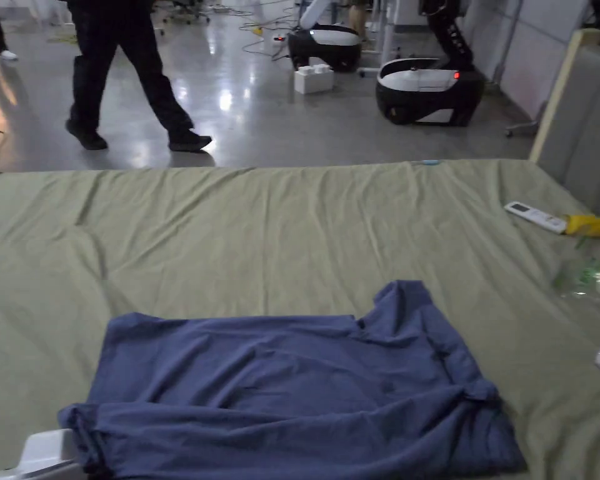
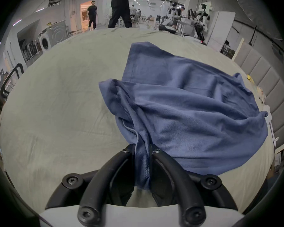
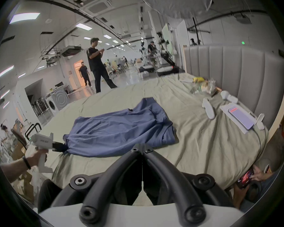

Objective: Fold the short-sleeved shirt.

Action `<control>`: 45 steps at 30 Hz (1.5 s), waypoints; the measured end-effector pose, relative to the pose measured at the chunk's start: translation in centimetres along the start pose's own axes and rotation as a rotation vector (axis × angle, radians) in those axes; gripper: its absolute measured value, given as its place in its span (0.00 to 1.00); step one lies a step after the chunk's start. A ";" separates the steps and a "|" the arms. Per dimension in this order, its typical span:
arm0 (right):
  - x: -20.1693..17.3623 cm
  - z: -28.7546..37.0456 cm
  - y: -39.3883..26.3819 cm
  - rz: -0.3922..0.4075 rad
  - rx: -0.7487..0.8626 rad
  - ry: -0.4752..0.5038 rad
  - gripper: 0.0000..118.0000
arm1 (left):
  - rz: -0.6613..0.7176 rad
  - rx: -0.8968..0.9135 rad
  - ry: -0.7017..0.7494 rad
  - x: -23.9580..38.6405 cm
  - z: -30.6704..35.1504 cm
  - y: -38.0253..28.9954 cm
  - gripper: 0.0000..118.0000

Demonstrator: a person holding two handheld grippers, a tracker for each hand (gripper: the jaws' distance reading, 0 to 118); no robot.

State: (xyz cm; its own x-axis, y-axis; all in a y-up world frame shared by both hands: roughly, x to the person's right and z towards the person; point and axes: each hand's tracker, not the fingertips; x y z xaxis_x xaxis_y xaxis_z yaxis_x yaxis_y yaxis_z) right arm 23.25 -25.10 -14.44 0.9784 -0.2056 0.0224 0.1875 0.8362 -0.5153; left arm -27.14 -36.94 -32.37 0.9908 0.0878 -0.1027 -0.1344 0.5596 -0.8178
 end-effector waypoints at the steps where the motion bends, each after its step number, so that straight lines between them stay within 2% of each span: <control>1: 0.7 -2.3 0.1 -0.013 -0.040 -0.027 0.12 | -0.006 -0.012 0.003 0.2 -0.1 -0.1 0.13; 4: 3.4 -10.0 -0.1 -0.032 -0.076 -0.095 0.71 | -0.059 -0.016 0.023 0.9 -0.1 -0.2 0.13; 7: 5.3 -16.3 -0.3 -0.079 -0.150 -0.152 0.65 | -0.050 -0.023 0.032 0.7 -0.1 0.2 0.13; 10: 6.1 -21.8 -1.0 -0.079 -0.254 -0.197 0.65 | -0.039 -0.024 0.023 0.9 0.4 0.1 0.13; 12: 5.9 -24.0 -1.7 -0.032 -0.337 -0.233 0.65 | -0.042 -0.018 0.018 0.9 0.7 -0.1 0.13; 13: 5.4 -23.9 -1.9 0.010 -0.300 -0.231 0.65 | -0.045 -0.015 0.019 0.9 0.8 -0.2 0.13; 14: 4.5 -23.2 -1.5 0.098 -0.247 -0.238 0.63 | -0.043 -0.012 0.018 1.0 0.9 -0.2 0.13; 15: 3.5 -22.5 -1.3 0.134 -0.247 -0.219 0.52 | -0.042 -0.011 0.019 1.1 0.9 -0.2 0.13; 17: 2.5 -22.0 -1.3 0.223 -0.239 -0.236 0.16 | -0.043 -0.011 0.027 1.4 1.2 -0.1 0.13; 18: 2.5 -22.1 -1.2 0.228 -0.260 -0.221 0.10 | -0.048 -0.015 0.026 1.4 1.4 0.0 0.13; 20: 2.9 -21.5 -0.3 0.185 -0.262 -0.210 0.09 | -0.048 -0.007 -0.022 0.5 2.1 0.7 0.08; 21: 2.9 -20.7 0.3 0.163 -0.246 -0.204 0.08 | -0.087 0.130 -0.073 0.1 4.1 0.1 0.08; 22: 2.6 -19.2 1.0 0.146 -0.177 -0.206 0.08 | -0.117 0.203 -0.048 0.4 5.8 0.0 0.08; 23: 2.4 -18.2 1.9 0.155 -0.152 -0.214 0.08 | -0.117 0.194 -0.013 0.4 6.9 0.3 0.08; 24: 1.7 -17.4 2.6 0.183 -0.141 -0.275 0.08 | -0.080 0.183 -0.045 0.0 8.1 0.7 0.08; 26: 1.1 -15.8 3.7 0.163 -0.130 -0.254 0.08 | 0.002 0.233 -0.085 -0.7 10.2 1.3 0.08; 32: 0.5 -9.0 3.9 0.128 -0.059 -0.226 0.08 | 0.044 0.270 -0.092 -2.0 15.7 -0.7 0.08; 36: 1.6 -4.6 0.1 0.102 -0.092 -0.216 0.08 | 0.093 0.190 -0.104 -3.6 17.1 -6.2 0.08; 40: 2.5 -2.5 -3.7 0.024 -0.174 -0.209 0.08 | 0.114 0.108 -0.143 -4.5 17.2 -10.8 0.08; 41: 2.7 -2.3 -4.5 0.026 -0.187 -0.211 0.08 | 0.124 0.092 -0.129 -4.5 16.9 -11.5 0.08; 44: 3.1 -3.1 -6.1 0.025 -0.222 -0.219 0.08 | 0.171 0.123 -0.131 -5.0 15.4 -12.6 0.08; 45: 3.3 -3.5 -6.4 0.028 -0.273 -0.217 0.12 | 0.191 0.154 -0.131 -5.2 14.9 -13.0 0.12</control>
State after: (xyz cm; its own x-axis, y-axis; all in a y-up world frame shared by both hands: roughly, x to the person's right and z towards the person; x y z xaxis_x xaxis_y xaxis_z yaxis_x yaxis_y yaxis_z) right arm 24.99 -32.95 -14.03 0.9840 -0.0467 0.1717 0.1587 0.6670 -0.7280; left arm -30.74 -32.39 -12.80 0.9383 0.3043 -0.1642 -0.3291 0.6405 -0.6938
